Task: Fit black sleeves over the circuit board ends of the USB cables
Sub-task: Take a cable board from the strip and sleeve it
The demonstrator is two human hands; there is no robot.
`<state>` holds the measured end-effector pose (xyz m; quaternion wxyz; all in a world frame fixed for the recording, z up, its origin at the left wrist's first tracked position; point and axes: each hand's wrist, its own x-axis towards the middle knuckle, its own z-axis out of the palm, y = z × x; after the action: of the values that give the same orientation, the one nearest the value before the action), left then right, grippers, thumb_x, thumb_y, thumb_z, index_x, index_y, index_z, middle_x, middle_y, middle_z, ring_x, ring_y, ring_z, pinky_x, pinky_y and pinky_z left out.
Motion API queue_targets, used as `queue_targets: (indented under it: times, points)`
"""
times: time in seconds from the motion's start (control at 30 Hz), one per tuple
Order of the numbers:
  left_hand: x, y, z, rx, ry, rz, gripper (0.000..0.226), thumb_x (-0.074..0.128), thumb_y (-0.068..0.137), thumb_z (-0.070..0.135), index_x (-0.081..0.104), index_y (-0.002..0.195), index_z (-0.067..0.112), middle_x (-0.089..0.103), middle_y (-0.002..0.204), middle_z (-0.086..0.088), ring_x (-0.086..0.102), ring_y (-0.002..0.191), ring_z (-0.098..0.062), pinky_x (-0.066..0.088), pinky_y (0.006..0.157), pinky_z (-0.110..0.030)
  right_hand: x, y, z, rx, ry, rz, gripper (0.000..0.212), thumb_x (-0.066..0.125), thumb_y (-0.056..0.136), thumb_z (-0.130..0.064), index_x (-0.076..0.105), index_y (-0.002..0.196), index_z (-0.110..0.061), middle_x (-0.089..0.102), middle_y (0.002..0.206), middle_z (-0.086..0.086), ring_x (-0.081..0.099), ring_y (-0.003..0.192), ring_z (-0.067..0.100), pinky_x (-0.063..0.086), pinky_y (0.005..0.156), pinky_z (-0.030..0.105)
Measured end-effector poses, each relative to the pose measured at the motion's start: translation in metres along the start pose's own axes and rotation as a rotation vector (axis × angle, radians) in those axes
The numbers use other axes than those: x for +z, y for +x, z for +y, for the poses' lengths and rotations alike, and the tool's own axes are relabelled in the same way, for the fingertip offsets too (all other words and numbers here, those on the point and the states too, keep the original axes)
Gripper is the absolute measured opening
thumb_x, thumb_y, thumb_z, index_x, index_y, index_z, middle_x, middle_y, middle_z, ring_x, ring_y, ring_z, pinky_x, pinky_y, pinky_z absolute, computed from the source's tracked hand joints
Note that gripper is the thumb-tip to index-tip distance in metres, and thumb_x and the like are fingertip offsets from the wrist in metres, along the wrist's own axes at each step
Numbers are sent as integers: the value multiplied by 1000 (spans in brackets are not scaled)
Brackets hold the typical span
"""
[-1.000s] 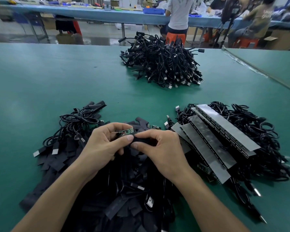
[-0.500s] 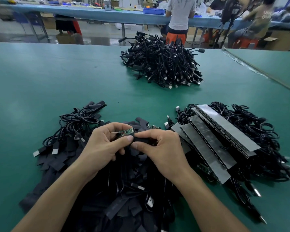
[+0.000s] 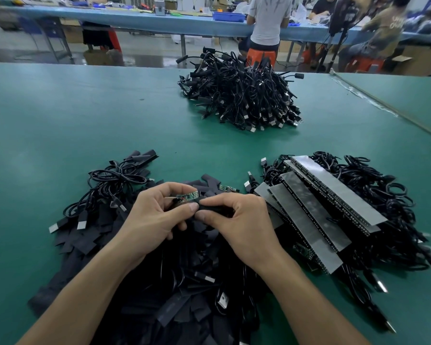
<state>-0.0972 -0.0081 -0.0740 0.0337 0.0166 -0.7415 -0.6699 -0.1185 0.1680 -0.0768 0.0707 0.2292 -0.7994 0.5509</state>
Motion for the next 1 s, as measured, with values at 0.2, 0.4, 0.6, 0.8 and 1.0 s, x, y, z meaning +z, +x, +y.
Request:
queue_targets:
  times: [0.2, 0.4, 0.6, 0.8, 1.0]
  points:
    - [0, 1, -1, -12, 2, 58, 20, 70, 86, -2, 69, 96, 16, 57, 54, 4, 48, 43, -5, 36, 37, -15, 2, -1, -5, 5, -360, 16, 33, 55, 95, -42, 70, 118, -24, 70, 107, -5, 60, 103, 12, 48, 92, 31]
    - [1, -1, 1, -24, -88, 101, 23, 71, 81, -10, 70, 93, 10, 56, 60, 5, 43, 40, 1, 34, 40, -8, 1, -5, -4, 110, -782, -219, 39, 43, 102, -38, 49, 140, -28, 49, 131, -2, 40, 121, 22, 37, 104, 36]
    - [1, 2, 0, -60, -97, 148, 15, 68, 88, 1, 69, 93, 15, 50, 53, 13, 33, 40, -4, 26, 35, -14, -7, 1, -9, 118, -718, -300, 38, 53, 98, -41, 57, 134, -30, 53, 125, -6, 44, 118, 20, 38, 105, 37]
    - [3, 1, 2, -50, -85, 144, 17, 70, 86, -3, 68, 97, 11, 59, 57, 13, 44, 39, 1, 33, 37, -11, -8, -1, -10, 184, -694, -337, 49, 54, 96, -46, 47, 141, -26, 45, 126, -2, 38, 122, 21, 36, 108, 39]
    - [4, -1, 3, -39, -86, 140, 20, 73, 83, -3, 69, 99, 10, 61, 67, 3, 46, 41, 2, 35, 41, -8, -9, 1, -13, 137, -700, -352, 36, 55, 98, -29, 58, 134, -32, 53, 125, -5, 44, 115, 23, 40, 102, 41]
